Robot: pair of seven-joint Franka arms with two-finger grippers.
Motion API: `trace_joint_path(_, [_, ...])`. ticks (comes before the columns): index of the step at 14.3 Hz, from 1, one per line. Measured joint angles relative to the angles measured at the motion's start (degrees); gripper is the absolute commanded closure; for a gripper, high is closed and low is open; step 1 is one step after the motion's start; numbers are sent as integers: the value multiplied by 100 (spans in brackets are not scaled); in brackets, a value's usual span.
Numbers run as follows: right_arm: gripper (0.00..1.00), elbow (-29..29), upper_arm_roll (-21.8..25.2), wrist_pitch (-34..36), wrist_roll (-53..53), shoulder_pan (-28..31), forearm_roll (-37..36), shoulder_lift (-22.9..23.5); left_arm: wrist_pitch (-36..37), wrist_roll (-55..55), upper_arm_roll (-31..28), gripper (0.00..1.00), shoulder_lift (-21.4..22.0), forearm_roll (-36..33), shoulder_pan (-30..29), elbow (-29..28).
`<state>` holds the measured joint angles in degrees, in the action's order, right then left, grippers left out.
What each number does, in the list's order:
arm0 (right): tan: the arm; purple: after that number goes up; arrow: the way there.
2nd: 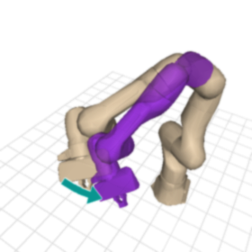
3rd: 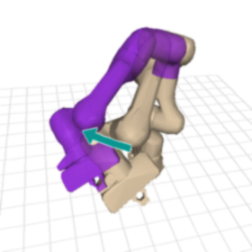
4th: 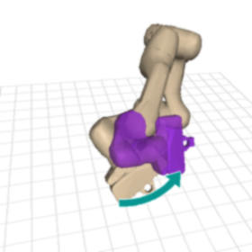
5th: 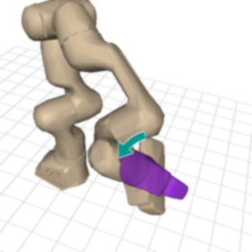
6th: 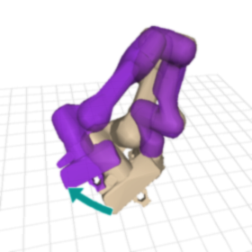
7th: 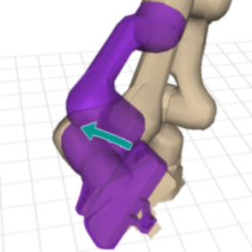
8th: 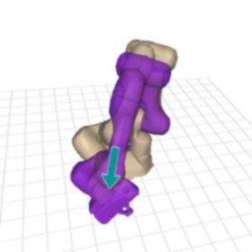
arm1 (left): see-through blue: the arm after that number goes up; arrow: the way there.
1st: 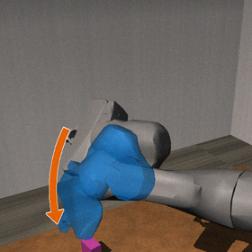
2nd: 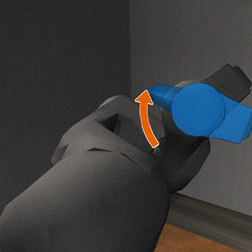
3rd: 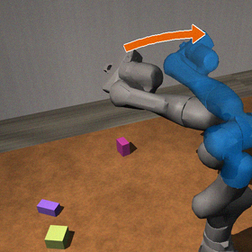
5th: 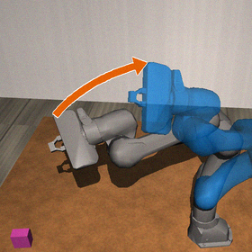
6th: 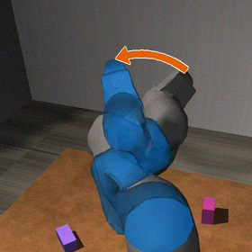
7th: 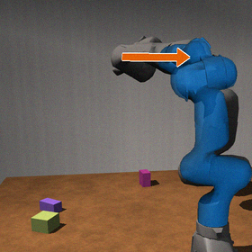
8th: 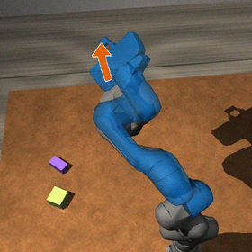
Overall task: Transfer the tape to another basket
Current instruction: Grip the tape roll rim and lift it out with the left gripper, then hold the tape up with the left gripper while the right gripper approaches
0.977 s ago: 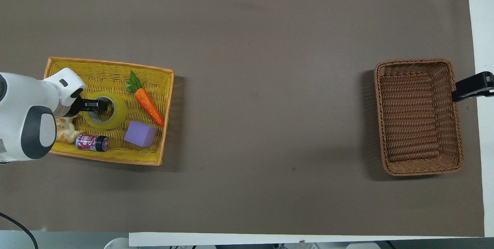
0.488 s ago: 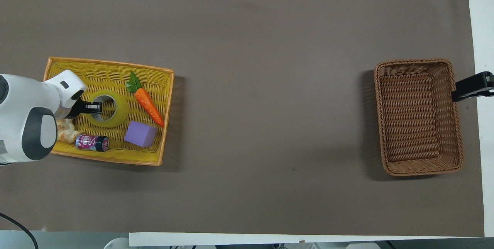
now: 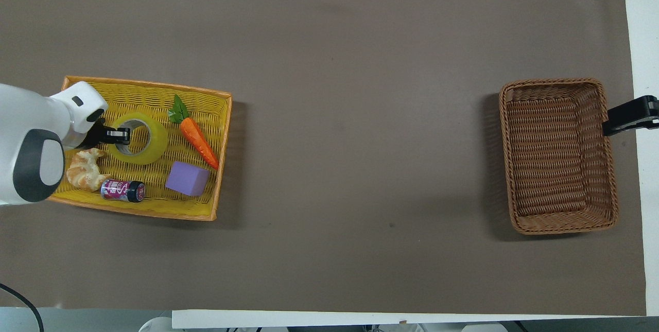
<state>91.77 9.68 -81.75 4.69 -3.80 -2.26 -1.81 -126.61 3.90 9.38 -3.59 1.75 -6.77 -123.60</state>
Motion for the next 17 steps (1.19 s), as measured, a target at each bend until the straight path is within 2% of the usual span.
trace_joint_path(2, [0, 0, 0, 0, 0, 0, 0, 0, 675, -358, 3, 100, -135, 508, 226, 955])
trace_joint_path(4, [0, 0, 0, 0, 0, 0, 0, 0, 796, -1179, 19, 100, -268, 818, 675, 1403])
trace_joint_path(7, [0, 0, 0, 0, 0, 0, 0, 0, 454, -2555, 44, 100, -413, 1395, 1636, 1686])
trace_joint_path(9, [0, 0, 0, 0, 0, 0, 0, 0, -77, -3358, 62, 100, -485, 1467, 2246, 1786])
trace_joint_path(11, [0, 0, 0, 0, 0, 0, 0, 0, -362, -3682, 65, 100, -552, 1510, 2552, 1918])
trace_joint_path(17, [0, 0, 0, 0, 0, -1, 0, 0, -371, -4011, 61, 100, -651, 1660, 3189, 2438])
